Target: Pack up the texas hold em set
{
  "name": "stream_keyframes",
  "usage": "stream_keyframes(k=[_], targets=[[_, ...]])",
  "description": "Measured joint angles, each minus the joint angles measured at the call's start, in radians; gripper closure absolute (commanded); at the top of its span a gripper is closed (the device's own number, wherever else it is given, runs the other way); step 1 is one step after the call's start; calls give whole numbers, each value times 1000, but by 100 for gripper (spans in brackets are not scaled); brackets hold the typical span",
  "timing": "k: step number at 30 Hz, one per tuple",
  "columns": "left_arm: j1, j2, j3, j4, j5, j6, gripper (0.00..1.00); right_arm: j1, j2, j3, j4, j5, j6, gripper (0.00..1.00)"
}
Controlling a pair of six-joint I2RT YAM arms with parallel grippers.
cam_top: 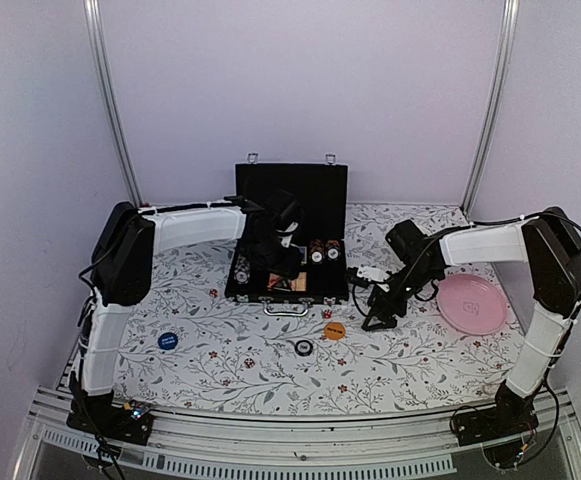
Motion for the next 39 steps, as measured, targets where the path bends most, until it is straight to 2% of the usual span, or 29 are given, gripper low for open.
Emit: stream_keyframes(k=[3,6,9,14,16,18,20,22,28,39], targets=[[-1,-40,-3,0,-25,5,27,0,0,0,0,2,0,16],[-2,-148,-69,38,-39,23,22,0,0,0,-1,3,0,16],[-6,-298,-180,88,-55,50,4,0,0,0,-4,4,-1,16],[-12,-583,-441,202,-149,63,3,2,0,1,-9,6,-3,16],[-5,-657,-530,230,-193,61,9,4,0,1,-11,7,-4,16],[11,-702,-609,240,-222,52,22,6,0,1,-12,7,-5,16],[49,-715,-668,234,-216,44,33,6,0,1,-12,7,-6,16],[101,-713,-710,225,-190,36,39,6,0,1,-12,8,-7,16],[274,-700,-808,199,-62,32,44,6,0,1,-12,14,-8,16],[330,-594,-811,209,72,57,51,6,0,1,-13,27,-10,16]])
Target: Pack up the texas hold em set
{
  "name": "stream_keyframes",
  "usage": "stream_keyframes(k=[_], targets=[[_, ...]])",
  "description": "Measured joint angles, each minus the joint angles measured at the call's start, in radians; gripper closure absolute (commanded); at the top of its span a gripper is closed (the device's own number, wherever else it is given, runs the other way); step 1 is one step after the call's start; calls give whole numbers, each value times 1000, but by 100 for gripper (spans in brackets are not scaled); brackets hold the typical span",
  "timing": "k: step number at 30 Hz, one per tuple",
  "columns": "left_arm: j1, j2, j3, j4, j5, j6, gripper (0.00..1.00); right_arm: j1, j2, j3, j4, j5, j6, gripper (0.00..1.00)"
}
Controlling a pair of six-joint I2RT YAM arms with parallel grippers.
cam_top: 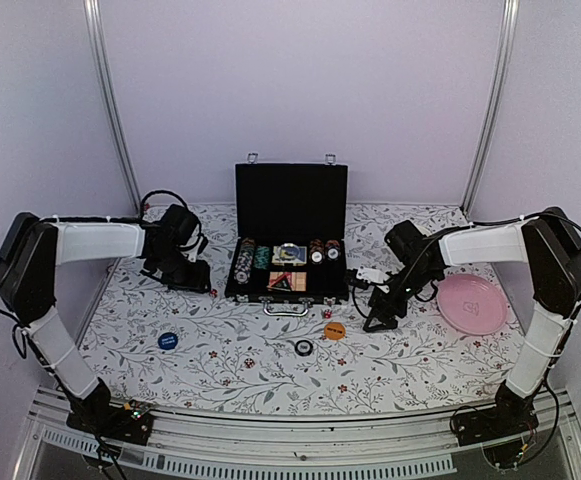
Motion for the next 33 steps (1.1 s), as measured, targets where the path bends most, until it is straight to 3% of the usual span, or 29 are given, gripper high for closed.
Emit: stream_keyframes(k=[15,33], targets=[[12,156,111,2,35,32,60,0,0,0,0,13,-3,16],[11,235,140,1,39,52,71,0,10,0,-2,23,-15,16]])
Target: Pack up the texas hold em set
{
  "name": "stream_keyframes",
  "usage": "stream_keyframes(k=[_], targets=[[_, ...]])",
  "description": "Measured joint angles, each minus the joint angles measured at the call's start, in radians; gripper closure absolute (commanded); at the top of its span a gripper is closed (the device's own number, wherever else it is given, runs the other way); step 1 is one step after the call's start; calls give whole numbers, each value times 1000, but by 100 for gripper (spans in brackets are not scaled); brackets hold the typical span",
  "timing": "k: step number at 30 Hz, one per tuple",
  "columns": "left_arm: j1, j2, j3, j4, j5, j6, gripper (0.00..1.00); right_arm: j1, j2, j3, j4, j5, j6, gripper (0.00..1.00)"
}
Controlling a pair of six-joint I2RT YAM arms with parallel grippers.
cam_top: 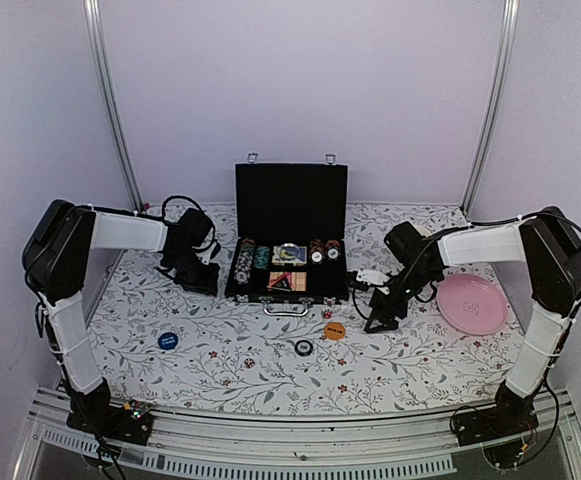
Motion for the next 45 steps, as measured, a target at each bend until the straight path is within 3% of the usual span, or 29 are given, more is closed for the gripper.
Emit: stream_keyframes(k=[11,20,27,35,45], targets=[[-3,4,9,-3,0,9,86,0,3,0,-2,2,-1,16],[-49,-50,79,-83,-53,-5,86,0,4,0,-4,2,-1,15],[-154,-78,233,-71,-40,-58,86,0,12,0,-5,2,-1,16],[-237,121,457,-37,5,-92,86,0,14,0,-10,2,-1,16],[-243,309,572,-47,34,-100,86,0,14,0,-12,3,-1,15]])
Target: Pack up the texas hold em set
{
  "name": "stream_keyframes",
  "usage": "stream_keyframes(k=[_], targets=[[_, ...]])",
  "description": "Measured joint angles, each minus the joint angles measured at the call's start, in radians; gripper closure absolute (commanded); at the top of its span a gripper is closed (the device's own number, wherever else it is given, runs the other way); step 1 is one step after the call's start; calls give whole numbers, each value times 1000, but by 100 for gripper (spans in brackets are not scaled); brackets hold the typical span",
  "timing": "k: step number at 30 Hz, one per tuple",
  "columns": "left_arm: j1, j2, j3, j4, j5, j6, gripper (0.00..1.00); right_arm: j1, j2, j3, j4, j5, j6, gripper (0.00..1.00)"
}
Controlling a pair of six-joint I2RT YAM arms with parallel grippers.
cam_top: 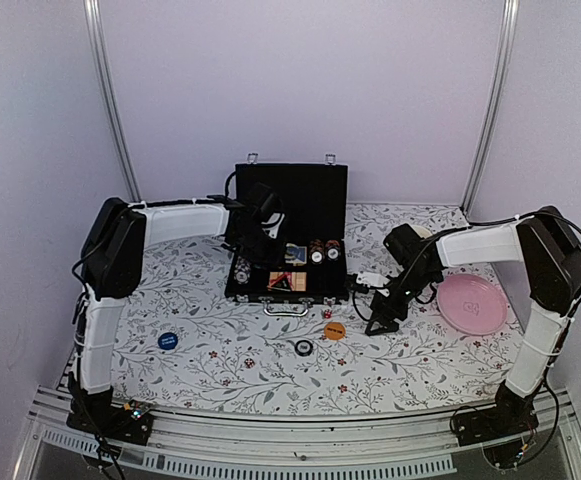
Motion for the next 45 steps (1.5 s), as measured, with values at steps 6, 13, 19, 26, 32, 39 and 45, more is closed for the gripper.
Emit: stream_keyframes(k=[6,13,19,26,32,39,45], targets=[[0,29,48,-8,-21,0,87,0,0,0,0,1,0,16],[0,72,72,-32,-46,0,87,0,0,0,0,3,0,16],[0,77,72,-52,-55,0,81,0,1,0,0,3,-1,15],[0,77,80,-72,-57,1,69,0,6,0,-2,7,-1,15],[0,77,117,-89,-58,2,68,0,7,0,-7,9,-1,15],[-16,-23,61,-97,-66,16,69,0,7,0,-8,10,-1,15],[-77,-267,-122,-99,-62,19,68,0,8,1,-9,10,-2,15]])
